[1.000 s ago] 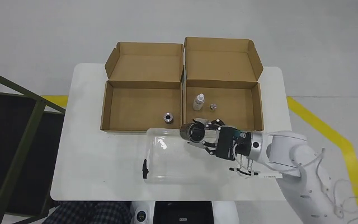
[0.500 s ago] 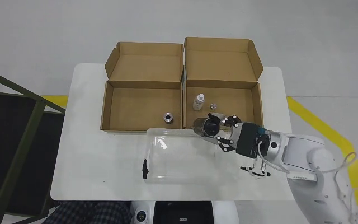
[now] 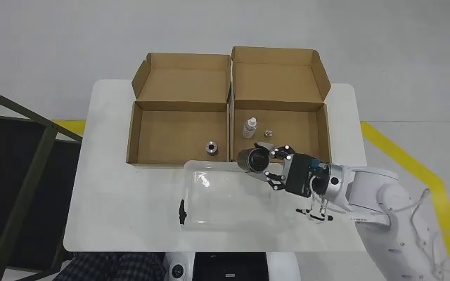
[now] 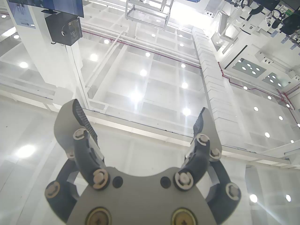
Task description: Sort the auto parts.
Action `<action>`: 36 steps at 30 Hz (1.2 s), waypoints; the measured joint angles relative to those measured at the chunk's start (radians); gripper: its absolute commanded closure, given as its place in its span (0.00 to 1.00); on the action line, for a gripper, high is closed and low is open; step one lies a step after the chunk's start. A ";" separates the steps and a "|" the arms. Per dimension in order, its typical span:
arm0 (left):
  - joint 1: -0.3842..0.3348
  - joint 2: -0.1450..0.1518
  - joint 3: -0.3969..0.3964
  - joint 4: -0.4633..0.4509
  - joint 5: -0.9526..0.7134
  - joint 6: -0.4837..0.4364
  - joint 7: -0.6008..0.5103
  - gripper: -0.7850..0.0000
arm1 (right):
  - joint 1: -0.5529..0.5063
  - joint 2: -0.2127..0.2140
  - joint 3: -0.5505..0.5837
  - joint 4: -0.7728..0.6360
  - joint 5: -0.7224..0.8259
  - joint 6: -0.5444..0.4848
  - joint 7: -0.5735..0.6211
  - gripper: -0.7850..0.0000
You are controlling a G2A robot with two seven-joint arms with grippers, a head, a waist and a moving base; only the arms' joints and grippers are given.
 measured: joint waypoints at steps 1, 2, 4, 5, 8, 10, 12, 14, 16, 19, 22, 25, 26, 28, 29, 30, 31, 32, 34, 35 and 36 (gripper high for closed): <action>0.000 0.000 0.000 0.000 0.000 0.000 0.000 0.00 | 0.006 -0.001 -0.012 0.001 -0.009 0.005 0.005 1.00; 0.000 0.000 0.000 0.000 0.000 0.000 0.000 0.00 | 0.012 -0.002 -0.024 0.003 -0.019 0.012 0.009 1.00; 0.000 0.000 0.000 0.000 0.000 0.000 0.000 0.00 | 0.029 -0.005 -0.057 0.012 -0.039 0.027 0.016 1.00; 0.000 0.000 0.000 0.000 0.000 0.000 0.000 0.00 | 0.038 -0.007 -0.072 0.018 -0.047 0.034 0.019 1.00; 0.000 0.000 0.000 0.000 0.000 0.000 0.000 0.00 | 0.080 -0.014 -0.130 0.047 -0.072 0.059 0.036 1.00; 0.000 0.000 0.000 0.000 0.000 0.000 0.000 0.00 | 0.117 -0.022 -0.174 0.071 -0.082 0.080 0.046 1.00; 0.000 0.000 0.000 0.000 0.000 0.000 0.000 0.00 | 0.156 -0.029 -0.215 0.095 -0.086 0.100 0.054 1.00; 0.000 0.000 0.000 0.000 0.000 0.000 0.000 0.00 | 0.189 -0.036 -0.248 0.117 -0.086 0.116 0.060 1.00; 0.000 0.000 0.000 0.000 0.000 0.000 0.000 0.00 | 0.229 -0.045 -0.282 0.150 -0.081 0.134 0.068 1.00; 0.000 0.000 0.000 0.000 0.000 0.000 0.000 0.00 | 0.290 -0.059 -0.330 0.202 -0.068 0.155 0.082 1.00; 0.000 0.000 0.000 0.000 0.000 0.000 0.000 0.00 | 0.350 -0.074 -0.378 0.254 -0.058 0.180 0.098 1.00; 0.000 0.000 0.000 0.000 0.000 0.000 0.000 0.00 | 0.406 -0.091 -0.421 0.307 -0.049 0.207 0.108 1.00; 0.000 0.000 0.000 0.000 0.000 0.000 0.000 0.00 | 0.422 -0.095 -0.432 0.322 -0.046 0.215 0.110 1.00; 0.000 0.000 0.000 0.000 0.000 0.000 0.000 0.00 | 0.456 -0.106 -0.457 0.356 -0.040 0.232 0.113 1.00; 0.000 0.000 0.000 0.000 0.000 0.000 0.000 0.00 | 0.470 -0.111 -0.466 0.370 -0.038 0.239 0.115 1.00; 0.000 0.000 0.000 0.000 0.000 0.000 0.000 0.00 | 0.486 -0.117 -0.479 0.388 -0.036 0.247 0.119 1.00; 0.000 0.000 0.000 0.000 0.000 0.000 0.000 0.00 | 0.498 -0.121 -0.488 0.402 -0.033 0.254 0.122 1.00; 0.000 0.000 0.000 0.000 0.000 0.000 0.000 0.00 | 0.510 -0.126 -0.496 0.417 -0.029 0.259 0.124 1.00; 0.000 0.000 0.000 0.000 0.000 0.000 0.000 0.00 | 0.537 -0.137 -0.517 0.456 -0.013 0.268 0.123 1.00; 0.000 0.000 0.000 0.000 0.000 0.000 0.000 0.00 | 0.548 -0.142 -0.525 0.474 -0.005 0.271 0.122 1.00; 0.000 0.000 0.000 0.000 0.000 0.000 0.000 0.00 | 0.563 -0.149 -0.537 0.498 0.006 0.271 0.121 1.00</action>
